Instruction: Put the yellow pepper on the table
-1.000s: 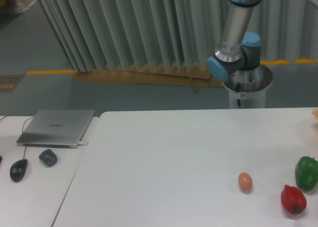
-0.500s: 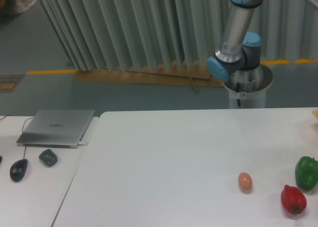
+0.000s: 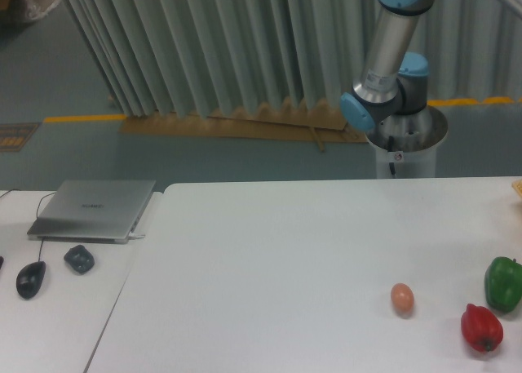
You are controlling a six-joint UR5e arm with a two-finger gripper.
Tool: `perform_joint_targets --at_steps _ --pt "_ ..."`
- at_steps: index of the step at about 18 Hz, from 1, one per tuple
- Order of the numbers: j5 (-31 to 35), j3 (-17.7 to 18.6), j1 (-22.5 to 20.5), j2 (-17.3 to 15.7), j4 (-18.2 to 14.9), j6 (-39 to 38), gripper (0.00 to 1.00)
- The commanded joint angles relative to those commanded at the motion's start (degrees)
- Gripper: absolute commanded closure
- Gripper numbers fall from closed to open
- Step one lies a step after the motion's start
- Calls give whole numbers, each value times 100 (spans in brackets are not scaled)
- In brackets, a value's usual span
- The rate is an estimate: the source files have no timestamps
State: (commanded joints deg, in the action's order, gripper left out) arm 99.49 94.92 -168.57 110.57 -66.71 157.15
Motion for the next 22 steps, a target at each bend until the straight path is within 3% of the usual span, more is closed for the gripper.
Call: perform_joint_targets --at_steps 6,8,12,15,18,21,22 --pt "9 -193 -79 -132 -246 0 40" --pt "9 -474 -79 -176 -684 -148 40" --pt "0 -562 -70 -386 -1045 -808 40" --pt "-726 -528 -9 -571 -1432 -2009 40" --pt "-1019 -501 105 -756 -1441 -2862 40" --pt "-1046 -501 718 -738 -1371 -4836 40" --pt "-1037 -518 816 -730 -1319 -5095 40"
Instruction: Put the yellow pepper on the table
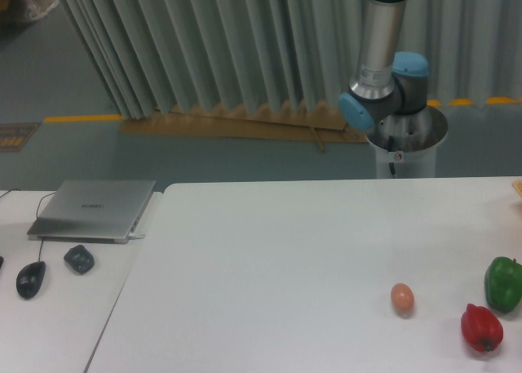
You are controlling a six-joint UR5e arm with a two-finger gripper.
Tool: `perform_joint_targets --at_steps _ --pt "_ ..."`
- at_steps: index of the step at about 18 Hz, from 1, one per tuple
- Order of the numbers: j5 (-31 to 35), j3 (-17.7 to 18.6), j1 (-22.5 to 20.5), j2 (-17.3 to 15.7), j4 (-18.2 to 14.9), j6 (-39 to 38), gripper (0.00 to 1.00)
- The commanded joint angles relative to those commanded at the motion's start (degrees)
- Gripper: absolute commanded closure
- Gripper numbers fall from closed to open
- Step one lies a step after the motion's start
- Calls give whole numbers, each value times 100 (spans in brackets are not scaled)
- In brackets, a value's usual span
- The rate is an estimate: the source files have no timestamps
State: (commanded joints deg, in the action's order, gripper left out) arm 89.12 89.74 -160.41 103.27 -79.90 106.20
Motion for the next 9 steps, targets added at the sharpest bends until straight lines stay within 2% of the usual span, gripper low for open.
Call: perform_joint_targets --at_steps 5,7,8,9 --pt "-201 0 194 -9 36 -582 40" --pt "-246 0 387 -17 53 -1396 40" --pt "-202 9 631 17 210 -2305 40" --pt "-150 17 782 52 438 -2784 40"
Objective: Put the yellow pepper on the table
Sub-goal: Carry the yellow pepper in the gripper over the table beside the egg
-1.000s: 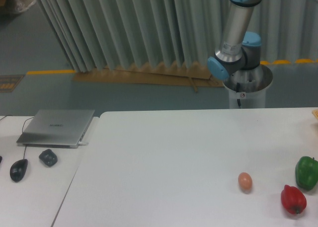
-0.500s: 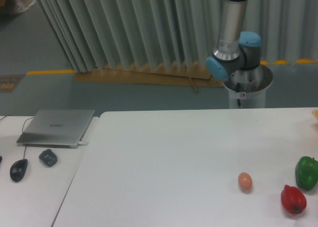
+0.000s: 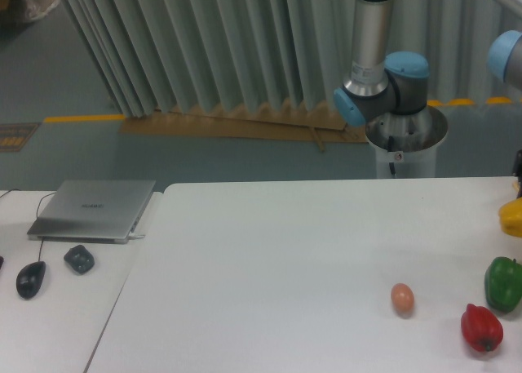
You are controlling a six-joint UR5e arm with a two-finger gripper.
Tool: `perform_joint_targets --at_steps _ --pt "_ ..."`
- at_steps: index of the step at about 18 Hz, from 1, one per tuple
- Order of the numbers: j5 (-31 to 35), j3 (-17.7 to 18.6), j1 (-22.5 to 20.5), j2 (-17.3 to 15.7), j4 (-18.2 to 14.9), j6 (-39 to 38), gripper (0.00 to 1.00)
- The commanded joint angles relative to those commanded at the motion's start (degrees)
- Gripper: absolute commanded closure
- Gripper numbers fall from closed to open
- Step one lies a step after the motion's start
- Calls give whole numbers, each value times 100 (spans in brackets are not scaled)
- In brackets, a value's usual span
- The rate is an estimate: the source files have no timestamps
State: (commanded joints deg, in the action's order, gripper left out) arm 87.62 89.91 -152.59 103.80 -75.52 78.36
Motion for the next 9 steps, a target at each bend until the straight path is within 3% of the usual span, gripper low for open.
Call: perform_joint_targets --at_steps 2,3,6,9 --pt "167 70 255 62 256 -294 42" --pt "176 97 300 62 266 -356 42" --pt "194 176 624 79 345 -1541 42" --pt "308 290 949 71 345 -1727 42"
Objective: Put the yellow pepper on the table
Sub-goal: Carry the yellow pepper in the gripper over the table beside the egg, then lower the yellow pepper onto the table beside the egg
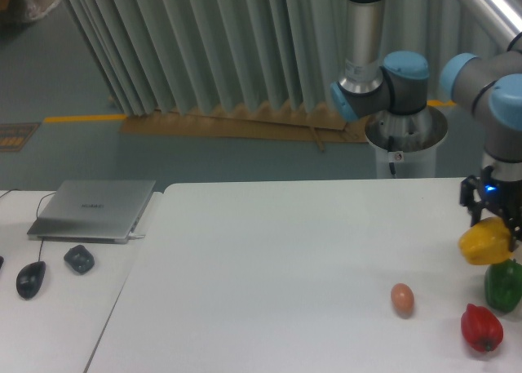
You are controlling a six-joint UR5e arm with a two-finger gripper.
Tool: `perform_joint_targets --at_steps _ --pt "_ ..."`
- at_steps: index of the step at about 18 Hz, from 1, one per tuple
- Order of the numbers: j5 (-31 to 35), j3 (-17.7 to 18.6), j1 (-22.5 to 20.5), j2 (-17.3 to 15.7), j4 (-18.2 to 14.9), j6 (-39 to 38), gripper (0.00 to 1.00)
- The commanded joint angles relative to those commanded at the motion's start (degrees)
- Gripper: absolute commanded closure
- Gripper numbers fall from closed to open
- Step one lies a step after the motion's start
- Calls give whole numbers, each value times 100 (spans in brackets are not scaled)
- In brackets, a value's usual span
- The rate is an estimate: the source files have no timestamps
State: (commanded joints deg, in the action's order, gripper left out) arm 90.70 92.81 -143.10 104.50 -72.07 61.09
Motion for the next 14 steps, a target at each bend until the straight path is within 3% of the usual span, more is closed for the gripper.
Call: perform_joint_targets --at_steps 5,8,14 --pt "36 71 414 71 -105 -211 43" --pt "70 316 668 87 -53 -351 43" --pt "316 264 643 149 -35 -335 43"
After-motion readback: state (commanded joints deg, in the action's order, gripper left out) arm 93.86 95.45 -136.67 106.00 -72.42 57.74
